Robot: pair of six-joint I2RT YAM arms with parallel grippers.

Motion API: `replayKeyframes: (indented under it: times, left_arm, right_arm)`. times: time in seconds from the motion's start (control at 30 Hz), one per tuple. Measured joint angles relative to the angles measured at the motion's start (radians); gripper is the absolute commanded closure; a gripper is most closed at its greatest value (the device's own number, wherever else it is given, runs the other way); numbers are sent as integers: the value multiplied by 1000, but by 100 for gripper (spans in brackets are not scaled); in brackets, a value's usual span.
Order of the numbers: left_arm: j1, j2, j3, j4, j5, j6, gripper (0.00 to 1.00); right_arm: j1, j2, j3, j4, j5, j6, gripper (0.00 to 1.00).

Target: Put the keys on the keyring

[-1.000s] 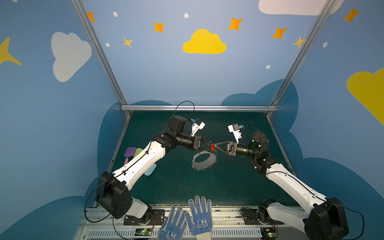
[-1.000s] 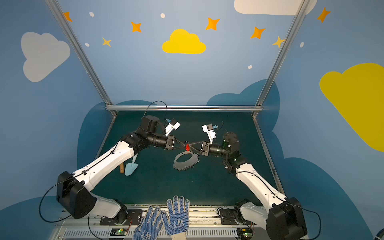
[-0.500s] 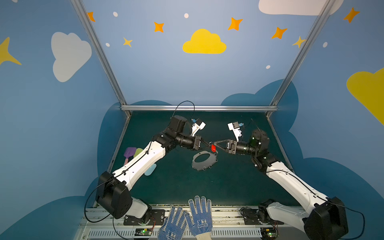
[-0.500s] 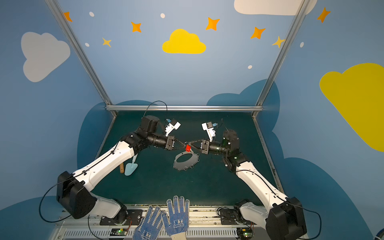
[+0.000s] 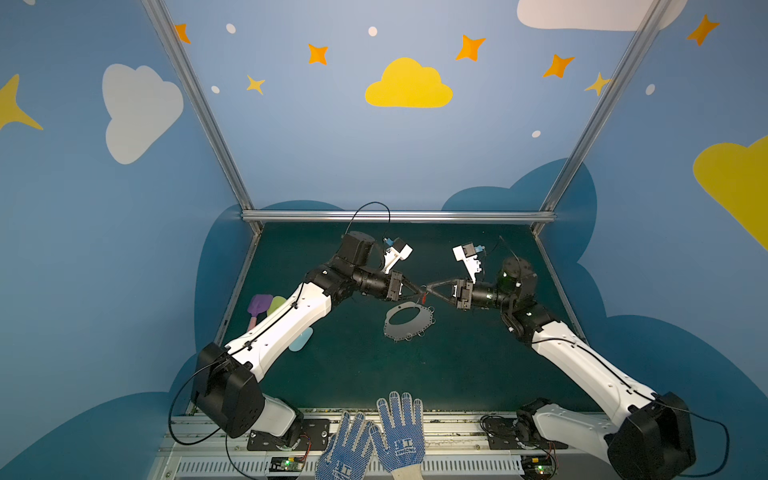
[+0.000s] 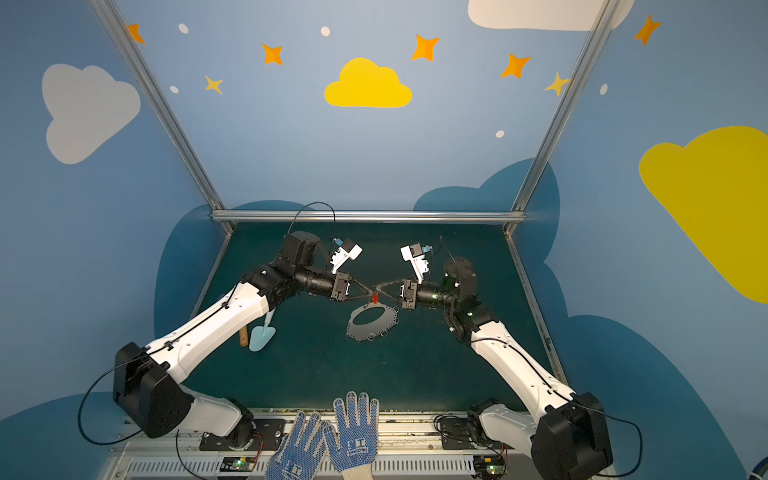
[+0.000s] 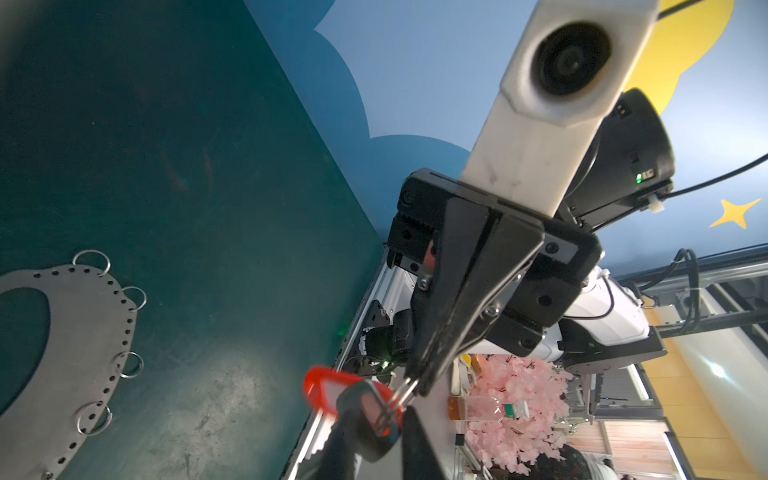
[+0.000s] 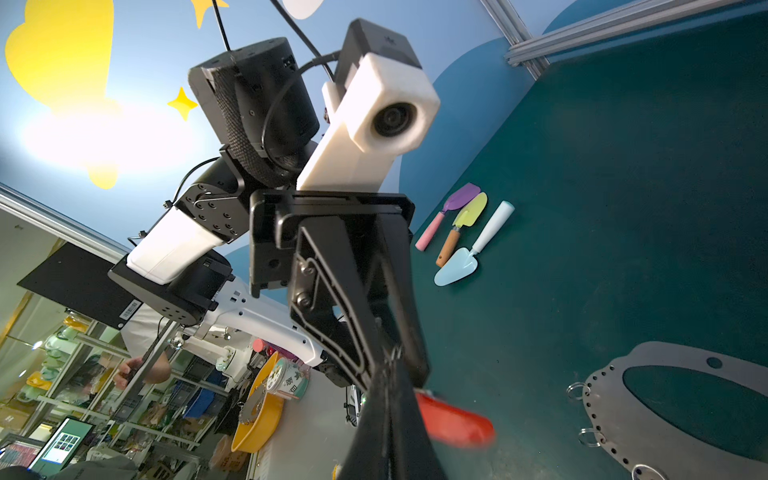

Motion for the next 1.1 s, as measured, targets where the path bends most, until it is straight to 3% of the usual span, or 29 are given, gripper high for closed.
replayKeyframes:
  times: [0.13,0.33,0.63,1.1]
  left_arm:
    - [35,-5,-12,30,-7,-30,61]
    - [119,-35,-105,196,19,-156,61]
    - [89,-40,-120,355,114,-246,69]
    - [54,-40,-110,368,159,-247,78]
  right_arm:
    - [-11,0,6,-1,-1,-6,100]
    - [-28,6,5,31,-21,15,100]
    - [-35,44,5,140,-66,86,100]
    - [-36,55,5,211,-80,142,100]
